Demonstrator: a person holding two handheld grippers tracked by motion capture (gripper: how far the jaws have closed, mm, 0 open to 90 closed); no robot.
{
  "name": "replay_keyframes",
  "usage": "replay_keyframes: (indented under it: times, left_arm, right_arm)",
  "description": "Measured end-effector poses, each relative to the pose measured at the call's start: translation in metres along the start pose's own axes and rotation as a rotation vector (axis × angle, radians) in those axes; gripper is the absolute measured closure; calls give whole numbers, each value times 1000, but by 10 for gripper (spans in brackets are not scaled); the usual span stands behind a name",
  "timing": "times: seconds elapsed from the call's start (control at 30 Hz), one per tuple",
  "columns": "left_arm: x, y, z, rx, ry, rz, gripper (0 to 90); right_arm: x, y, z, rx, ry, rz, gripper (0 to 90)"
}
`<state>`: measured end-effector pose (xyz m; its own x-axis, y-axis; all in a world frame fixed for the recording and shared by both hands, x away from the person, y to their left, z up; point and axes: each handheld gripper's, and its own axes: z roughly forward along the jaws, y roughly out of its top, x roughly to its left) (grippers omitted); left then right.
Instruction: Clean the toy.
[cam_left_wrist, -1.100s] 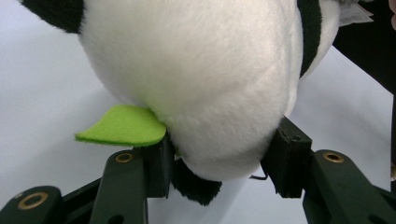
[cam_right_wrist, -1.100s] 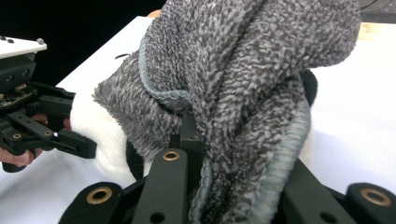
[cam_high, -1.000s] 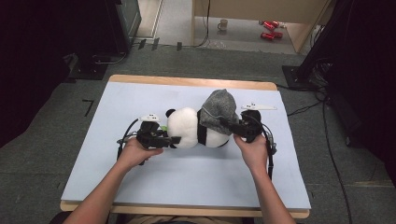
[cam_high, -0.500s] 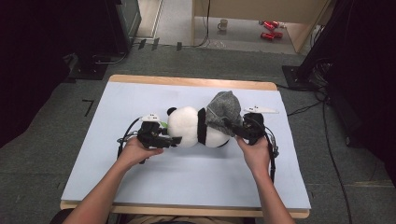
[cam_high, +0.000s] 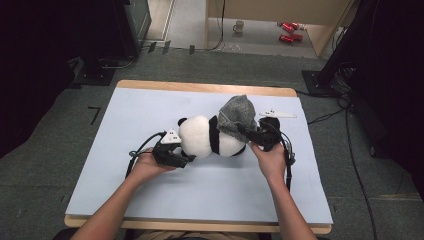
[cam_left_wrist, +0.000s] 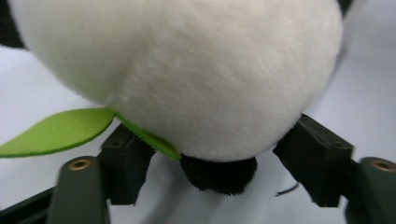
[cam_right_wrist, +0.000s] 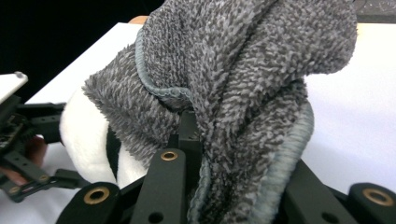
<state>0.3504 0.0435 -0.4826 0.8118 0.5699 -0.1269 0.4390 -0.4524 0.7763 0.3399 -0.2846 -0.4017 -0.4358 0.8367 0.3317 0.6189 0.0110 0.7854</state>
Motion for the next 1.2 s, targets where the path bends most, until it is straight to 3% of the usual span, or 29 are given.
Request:
replay_keyframes:
  times: [0.13,0.27,0.37,0.57,0.67,0.73,0.83,0.93,1.07,1.2]
  left_arm:
    - [-3,0,1,-5,23,-33,390]
    - [-5,0,0,-20,12,-103,490]
    - [-3,4,-4,-24,-25,-158,532]
    - [-2,15,-14,23,-103,-243,569]
    - [-5,21,-22,39,-130,-265,570]
    - [-7,24,-28,42,-156,-286,570]
    - [-11,26,-32,34,-168,-289,569]
    - [-11,26,-31,45,-164,-291,566]
    - [-10,22,-26,62,-158,-302,563]
    - [-8,22,-24,64,-150,-303,557]
  right_arm:
    - [1,6,-1,-2,12,20,779]
    - [10,13,-6,-19,59,41,783]
    - [28,17,-8,-32,117,22,784]
    - [65,20,-9,-30,221,-39,784]
    - [86,15,-1,11,300,-57,784]
    - [94,9,6,39,325,-65,784]
    - [101,-2,22,95,327,-82,783]
    - [97,-15,39,158,304,-76,781]
    - [89,-22,49,175,308,-68,781]
    - [90,-22,50,178,263,-151,781]
